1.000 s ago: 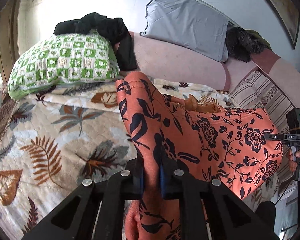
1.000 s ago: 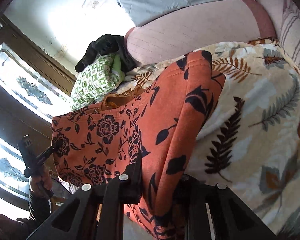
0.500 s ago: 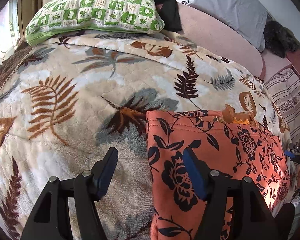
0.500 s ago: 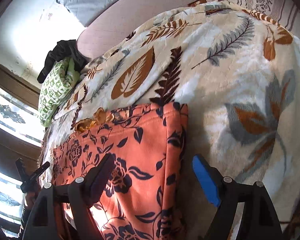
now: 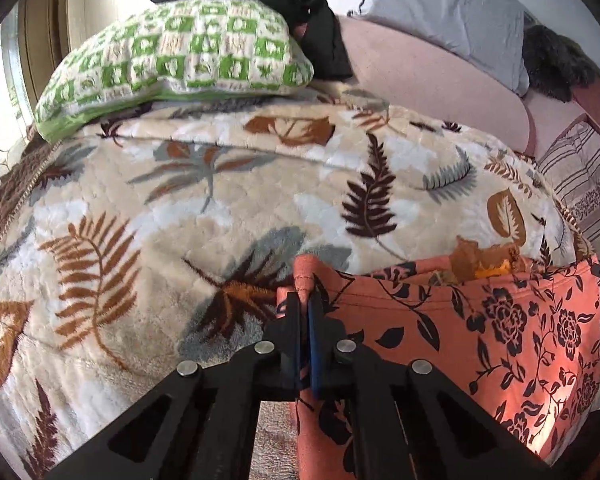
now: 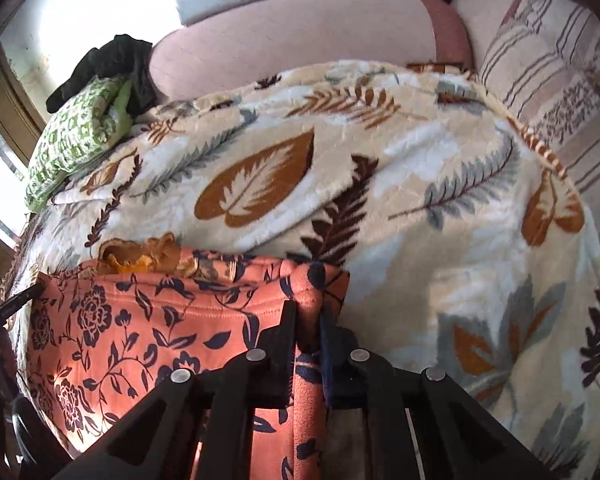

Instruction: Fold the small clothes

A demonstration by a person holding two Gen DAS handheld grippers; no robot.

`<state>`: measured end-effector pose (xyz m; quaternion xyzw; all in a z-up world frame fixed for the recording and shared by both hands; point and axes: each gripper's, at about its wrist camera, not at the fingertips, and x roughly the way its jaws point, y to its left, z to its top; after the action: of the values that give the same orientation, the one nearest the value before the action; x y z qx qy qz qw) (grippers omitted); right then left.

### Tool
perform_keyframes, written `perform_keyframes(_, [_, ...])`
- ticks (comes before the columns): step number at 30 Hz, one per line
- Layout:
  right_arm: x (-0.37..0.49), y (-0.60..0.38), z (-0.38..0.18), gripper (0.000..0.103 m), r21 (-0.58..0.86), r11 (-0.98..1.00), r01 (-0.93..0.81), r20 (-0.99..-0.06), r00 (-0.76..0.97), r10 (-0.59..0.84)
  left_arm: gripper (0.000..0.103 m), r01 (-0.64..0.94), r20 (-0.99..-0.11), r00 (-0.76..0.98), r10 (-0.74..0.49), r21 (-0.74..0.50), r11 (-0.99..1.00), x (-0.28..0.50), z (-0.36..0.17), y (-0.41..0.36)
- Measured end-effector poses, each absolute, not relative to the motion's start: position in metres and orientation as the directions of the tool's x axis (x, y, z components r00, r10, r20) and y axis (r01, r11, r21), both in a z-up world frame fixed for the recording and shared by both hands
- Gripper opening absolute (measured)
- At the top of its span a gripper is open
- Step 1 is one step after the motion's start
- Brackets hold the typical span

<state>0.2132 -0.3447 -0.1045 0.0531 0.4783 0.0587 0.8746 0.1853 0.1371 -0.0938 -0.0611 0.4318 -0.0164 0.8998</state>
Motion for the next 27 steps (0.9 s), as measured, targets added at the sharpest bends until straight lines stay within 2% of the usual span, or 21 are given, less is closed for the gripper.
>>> perform_keyframes(2, [0.214, -0.344, -0.086, 0.009, 0.107, 0.993, -0.043, -0.784, 0.611, 0.111, 0.003, -0.041, -0.770, 0.635, -0.054, -0.103, 0.994, 0.183, -0.091, 0.138])
perform_keyframes(4, [0.223, -0.343, -0.090, 0.009, 0.101, 0.994, -0.041, -0.754, 0.649, 0.103, 0.006, -0.060, -0.813, 0.582, 0.012, -0.029, 0.998, 0.199, -0.120, 0.135])
perform_keyframes(5, [0.234, -0.338, -0.106, 0.010, 0.071, 0.996, -0.059, -0.778, 0.622, 0.092, 0.008, -0.065, -0.860, 0.511, 0.014, -0.022, 0.998, 0.205, -0.137, 0.136])
perform_keyframes(6, [0.246, -0.334, -0.132, 0.011, 0.031, 0.997, -0.067, -0.838, 0.543, 0.062, 0.008, -0.076, -0.858, 0.514, 0.011, -0.033, 0.997, 0.201, -0.137, 0.140])
perform_keyframes(7, [0.254, -0.334, -0.158, 0.011, 0.032, 0.998, -0.054, -0.899, 0.434, 0.052, 0.015, -0.088, -0.841, 0.541, 0.017, -0.037, 0.995, 0.195, -0.127, 0.142])
perform_keyframes(8, [0.253, -0.339, -0.170, 0.012, 0.071, 0.997, -0.025, -0.913, 0.401, 0.075, 0.031, -0.100, -0.829, 0.559, 0.011, -0.054, 0.993, 0.190, -0.117, 0.144])
perform_keyframes(9, [0.245, -0.346, -0.163, 0.013, 0.116, 0.993, 0.006, -0.883, 0.458, 0.100, 0.041, -0.110, -0.814, 0.580, -0.010, -0.090, 0.990, 0.184, -0.107, 0.148])
perform_keyframes(10, [0.237, -0.354, -0.154, 0.017, 0.172, 0.984, 0.044, -0.867, 0.481, 0.130, 0.057, -0.119, -0.796, 0.605, -0.021, -0.116, 0.986, 0.175, -0.094, 0.154])
perform_keyframes(11, [0.229, -0.362, -0.144, 0.030, 0.219, 0.972, 0.083, -0.855, 0.496, 0.150, 0.059, -0.126, -0.771, 0.637, -0.022, -0.133, 0.983, 0.164, -0.080, 0.158])
perform_keyframes(12, [0.218, -0.368, -0.132, 0.049, 0.238, 0.965, 0.107, -0.841, 0.519, 0.150, 0.059, -0.127, -0.747, 0.664, -0.027, -0.148, 0.981, 0.151, -0.065, 0.161])
perform_keyframes(13, [0.206, -0.371, -0.117, 0.058, 0.252, 0.961, 0.113, -0.821, 0.552, 0.150, 0.059, -0.121, -0.729, 0.683, -0.041, -0.168, 0.978, 0.138, -0.052, 0.161])
perform_keyframes(15, [0.180, -0.371, -0.086, 0.063, 0.327, 0.942, 0.080, -0.769, 0.602, 0.216, 0.059, -0.082, -0.706, 0.702, -0.097, -0.215, 0.973, 0.115, -0.035, 0.156])
perform_keyframes(17, [0.155, -0.362, -0.065, 0.068, 0.463, 0.886, 0.010, -0.710, 0.603, 0.364, 0.060, -0.025, -0.689, 0.709, -0.150, -0.237, 0.971, 0.092, -0.025, 0.140])
perform_keyframes(18, [0.143, -0.354, -0.060, 0.074, 0.547, 0.836, -0.037, -0.661, 0.593, 0.459, 0.062, 0.003, -0.682, 0.711, -0.173, -0.243, 0.970, 0.081, -0.024, 0.129])
perform_keyframes(20, [0.123, -0.340, -0.066, 0.084, 0.694, 0.713, -0.101, -0.561, 0.544, 0.623, 0.080, 0.050, -0.680, 0.703, -0.207, -0.244, 0.969, 0.062, -0.032, 0.107])
perform_keyframes(21, [0.116, -0.334, -0.078, 0.084, 0.731, 0.677, -0.090, -0.544, 0.522, 0.657, 0.082, 0.063, -0.689, 0.694, -0.211, -0.235, 0.970, 0.056, -0.044, 0.096])
perform_keyframes(22, [0.110, -0.329, -0.098, 0.084, 0.737, 0.674, -0.054, -0.566, 0.495, 0.659, 0.082, 0.062, -0.726, 0.660, -0.194, -0.204, 0.977, 0.055, -0.063, 0.086])
perform_keyframes(24, [0.102, -0.339, -0.158, 0.081, 0.647, 0.750, 0.140, -0.721, 0.434, 0.541, 0.082, -0.006, -0.883, 0.463, -0.081, -0.095, 0.995, 0.065, -0.123, 0.076])
perform_keyframes(25, [0.094, -0.352, -0.183, 0.070, 0.665, 0.709, 0.236, -0.726, 0.428, 0.539, 0.081, -0.031, -0.902, 0.432, -0.022, -0.039, 0.999, 0.062, -0.138, 0.076])
perform_keyframes(26, [0.083, -0.363, -0.180, 0.061, 0.713, 0.656, 0.246, -0.674, 0.499, 0.545, 0.081, -0.017, -0.867, 0.498, -0.014, -0.026, 1.000, 0.052, -0.129, 0.073])
perform_keyframes(27, [0.077, -0.367, -0.171, 0.063, 0.727, 0.637, 0.256, -0.661, 0.513, 0.548, 0.081, -0.015, -0.857, 0.516, -0.018, -0.029, 0.999, 0.046, -0.118, 0.072])
